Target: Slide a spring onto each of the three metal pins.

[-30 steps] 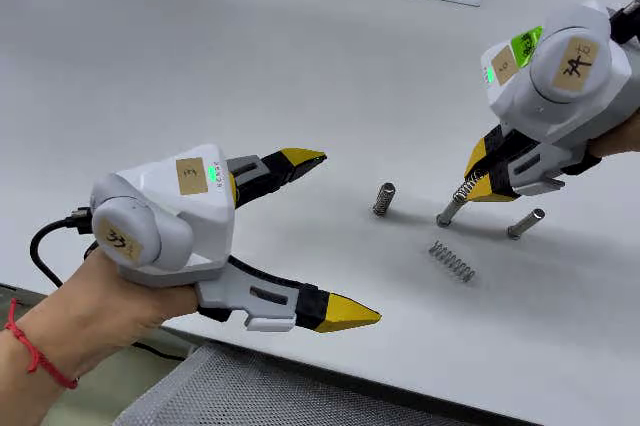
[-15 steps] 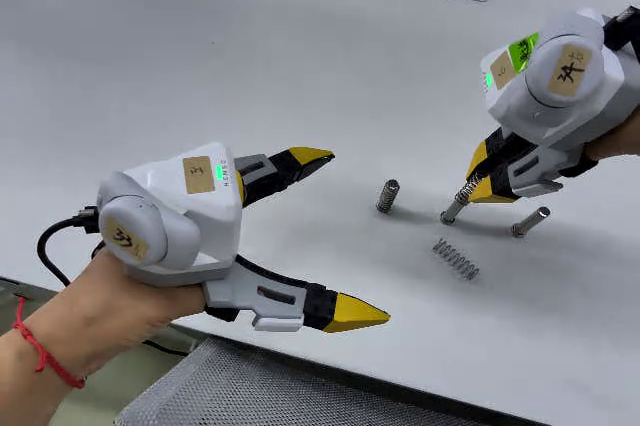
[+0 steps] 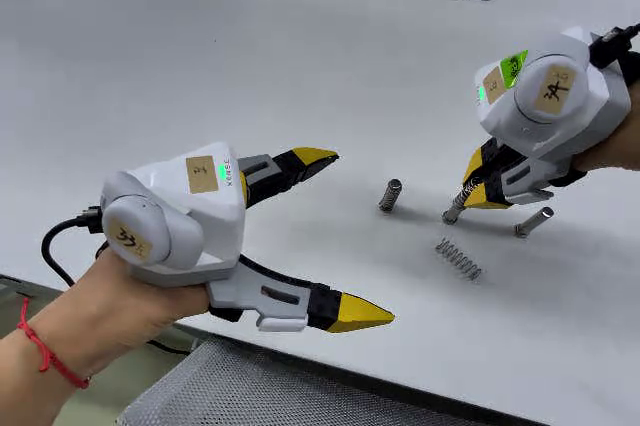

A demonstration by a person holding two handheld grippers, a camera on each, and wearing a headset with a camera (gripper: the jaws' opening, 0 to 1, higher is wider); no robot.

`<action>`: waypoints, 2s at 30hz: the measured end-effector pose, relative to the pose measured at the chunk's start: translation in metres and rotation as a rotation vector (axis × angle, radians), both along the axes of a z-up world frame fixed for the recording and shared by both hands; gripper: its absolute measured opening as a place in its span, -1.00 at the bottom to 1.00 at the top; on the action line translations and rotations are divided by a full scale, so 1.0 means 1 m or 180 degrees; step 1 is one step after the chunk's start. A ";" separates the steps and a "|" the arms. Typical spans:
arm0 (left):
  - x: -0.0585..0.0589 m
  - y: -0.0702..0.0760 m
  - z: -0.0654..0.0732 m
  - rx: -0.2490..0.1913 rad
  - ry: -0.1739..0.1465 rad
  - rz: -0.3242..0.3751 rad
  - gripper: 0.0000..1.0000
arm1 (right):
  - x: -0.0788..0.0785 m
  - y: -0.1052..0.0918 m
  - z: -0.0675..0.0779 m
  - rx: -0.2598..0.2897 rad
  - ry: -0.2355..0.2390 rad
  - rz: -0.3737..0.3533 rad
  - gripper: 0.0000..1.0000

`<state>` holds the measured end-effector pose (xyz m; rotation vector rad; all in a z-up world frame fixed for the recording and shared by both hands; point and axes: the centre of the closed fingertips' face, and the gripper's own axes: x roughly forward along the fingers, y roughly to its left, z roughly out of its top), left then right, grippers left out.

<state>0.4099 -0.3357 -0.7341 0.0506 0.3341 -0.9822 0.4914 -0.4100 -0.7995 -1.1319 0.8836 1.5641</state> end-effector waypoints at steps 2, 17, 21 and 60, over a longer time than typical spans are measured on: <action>0.000 0.000 0.000 0.0000 0.0003 0.0000 0.96 | 0.002 -0.001 -0.003 -0.0003 0.0002 -0.0011 -0.75; 0.001 0.001 0.001 -0.0022 0.0013 0.0007 0.94 | 0.000 0.003 -0.020 -0.0027 -0.0021 -0.0020 -0.75; 0.001 0.002 0.000 -0.0014 0.0016 0.0003 0.94 | 0.001 0.002 -0.026 -0.0038 -0.0027 -0.0025 -0.75; -0.003 0.002 0.006 0.0056 0.0000 -0.0013 0.90 | -0.008 0.006 0.008 0.0355 -0.0015 -0.0266 -0.52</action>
